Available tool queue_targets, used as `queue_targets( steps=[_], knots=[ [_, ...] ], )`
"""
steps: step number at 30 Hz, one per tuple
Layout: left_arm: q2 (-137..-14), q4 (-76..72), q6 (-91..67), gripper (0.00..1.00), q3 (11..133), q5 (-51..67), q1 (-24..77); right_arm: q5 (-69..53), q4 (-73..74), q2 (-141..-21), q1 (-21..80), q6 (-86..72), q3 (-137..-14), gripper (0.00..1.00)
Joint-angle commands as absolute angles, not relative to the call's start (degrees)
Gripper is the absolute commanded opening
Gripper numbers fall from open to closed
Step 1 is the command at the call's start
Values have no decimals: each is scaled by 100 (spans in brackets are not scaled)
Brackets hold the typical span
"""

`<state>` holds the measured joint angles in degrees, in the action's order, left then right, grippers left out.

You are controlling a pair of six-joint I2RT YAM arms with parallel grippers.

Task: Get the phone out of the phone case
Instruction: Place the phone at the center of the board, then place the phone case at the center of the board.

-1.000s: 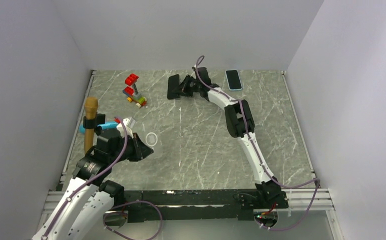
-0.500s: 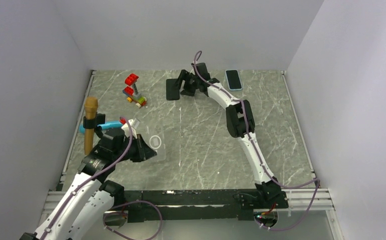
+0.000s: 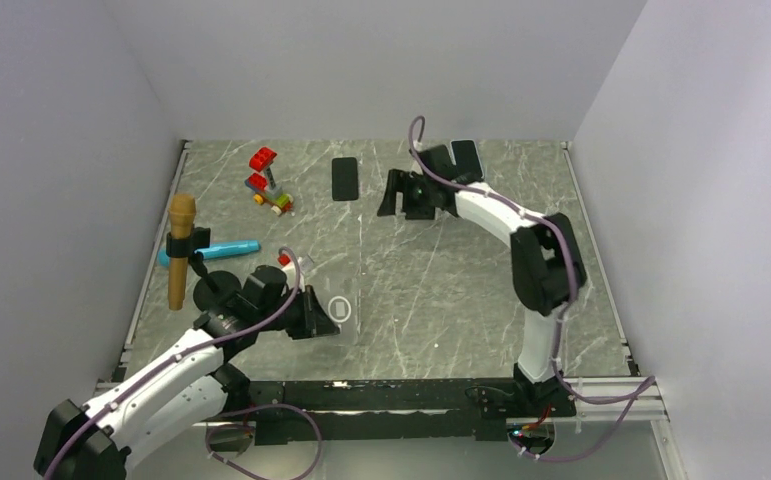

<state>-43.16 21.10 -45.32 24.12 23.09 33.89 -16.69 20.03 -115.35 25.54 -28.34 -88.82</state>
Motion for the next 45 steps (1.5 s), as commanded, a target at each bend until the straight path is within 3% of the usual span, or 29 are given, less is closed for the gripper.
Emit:
queue_targets(
  steps=[1,10,23,25,31,38,39,45],
  knots=[
    [-4436,1250,-5168,0,2142,2342,3588,-1622,1373,-10309,2612,-2609,-7419,84],
    [-4416,267,-6109,0,977,2434,3913,-1662,1265,-8962,2607,-2668,-6082,84],
    [-4418,936,-5849,0,888,2169,4155,-2243,541,-8943,2610,-3206,-5636,84],
    [-4466,1384,-5710,9,1093,1943,4153,-2241,560,-8955,2610,-3189,-5663,84],
    [-4300,1810,-5682,56,1235,1489,4154,-2194,696,-9091,2610,-3079,-5843,84],
    [-4247,2444,-5510,95,1617,1203,4153,-1553,1229,-9479,2581,-2799,-6353,85],
    [-4193,2623,-5444,99,1718,1089,4154,-1350,1358,-9570,2544,-2747,-6466,85],
    [-3787,3957,-5030,99,2631,96,4148,-258,2273,-10633,2074,-2466,-7561,91]
  ],
)
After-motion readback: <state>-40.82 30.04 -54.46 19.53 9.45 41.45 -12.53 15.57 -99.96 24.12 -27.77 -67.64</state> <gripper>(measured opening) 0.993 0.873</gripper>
